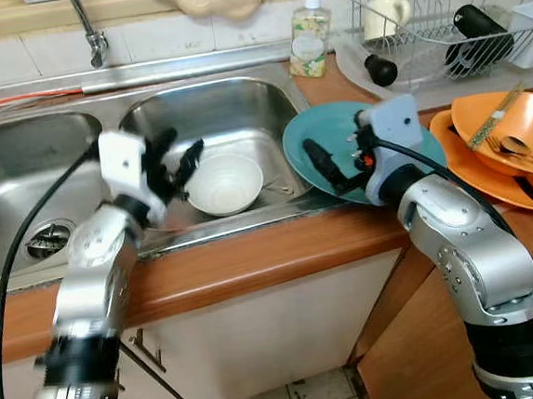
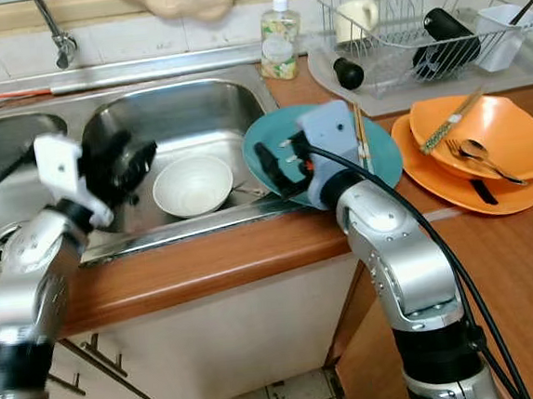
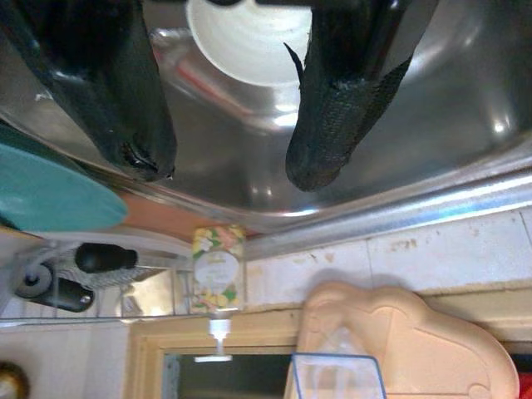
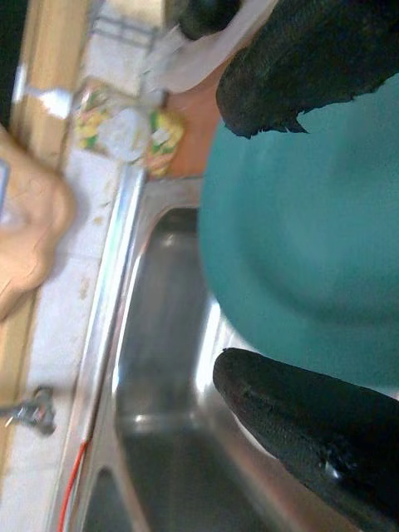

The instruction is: Kitchen organization

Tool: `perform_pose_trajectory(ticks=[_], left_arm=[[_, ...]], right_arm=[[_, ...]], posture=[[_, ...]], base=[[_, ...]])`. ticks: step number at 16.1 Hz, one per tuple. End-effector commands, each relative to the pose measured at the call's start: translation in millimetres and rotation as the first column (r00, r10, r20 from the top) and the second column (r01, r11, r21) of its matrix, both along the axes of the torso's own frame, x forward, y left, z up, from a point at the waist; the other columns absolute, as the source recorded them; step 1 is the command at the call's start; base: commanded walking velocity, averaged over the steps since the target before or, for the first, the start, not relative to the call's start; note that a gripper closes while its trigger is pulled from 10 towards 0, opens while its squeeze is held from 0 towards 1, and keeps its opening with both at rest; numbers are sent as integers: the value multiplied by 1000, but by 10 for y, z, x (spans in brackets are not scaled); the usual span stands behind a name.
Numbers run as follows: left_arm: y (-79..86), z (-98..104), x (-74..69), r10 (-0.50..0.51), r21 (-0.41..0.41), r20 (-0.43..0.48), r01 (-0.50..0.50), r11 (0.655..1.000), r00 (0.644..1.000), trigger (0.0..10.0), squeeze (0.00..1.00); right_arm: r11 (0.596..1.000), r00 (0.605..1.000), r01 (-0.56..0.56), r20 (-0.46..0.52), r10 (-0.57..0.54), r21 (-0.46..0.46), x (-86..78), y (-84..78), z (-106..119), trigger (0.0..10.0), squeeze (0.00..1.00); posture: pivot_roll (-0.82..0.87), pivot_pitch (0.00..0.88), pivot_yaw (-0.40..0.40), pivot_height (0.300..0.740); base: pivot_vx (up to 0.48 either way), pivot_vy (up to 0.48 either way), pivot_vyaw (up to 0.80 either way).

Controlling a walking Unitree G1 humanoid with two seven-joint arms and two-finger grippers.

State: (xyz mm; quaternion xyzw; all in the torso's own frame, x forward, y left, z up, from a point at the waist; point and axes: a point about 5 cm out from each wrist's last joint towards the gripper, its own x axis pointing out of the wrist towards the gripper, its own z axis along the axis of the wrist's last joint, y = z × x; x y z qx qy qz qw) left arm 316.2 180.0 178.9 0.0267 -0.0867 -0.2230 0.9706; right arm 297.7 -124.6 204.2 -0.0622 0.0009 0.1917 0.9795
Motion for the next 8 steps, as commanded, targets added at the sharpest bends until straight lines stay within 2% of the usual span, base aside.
perform_pose_trajectory(ticks=[1, 5, 8], left_arm=[[-8, 67, -30, -20, 4, 13, 20, 1000, 1000, 10000, 0], [-20, 63, -140, -27, -7, -7, 27, 1000, 1000, 10000, 0], [-78, 9, -237, -97, 19, -46, 98, 995, 994, 10000, 0]], right_arm=[[1000, 1000, 26, 0, -26, 2, 9, -38, -18, 10000, 1000], [995, 995, 96, -35, -96, 5, 40, -114, -76, 10000, 1000], [993, 992, 119, -52, -119, -4, 51, -142, -118, 10000, 1000]], posture=[[-33, 0, 33, 740], [-31, 0, 36, 740], [-29, 0, 35, 740]], base=[[0, 0, 0], [0, 0, 0], [0, 0, 0]])
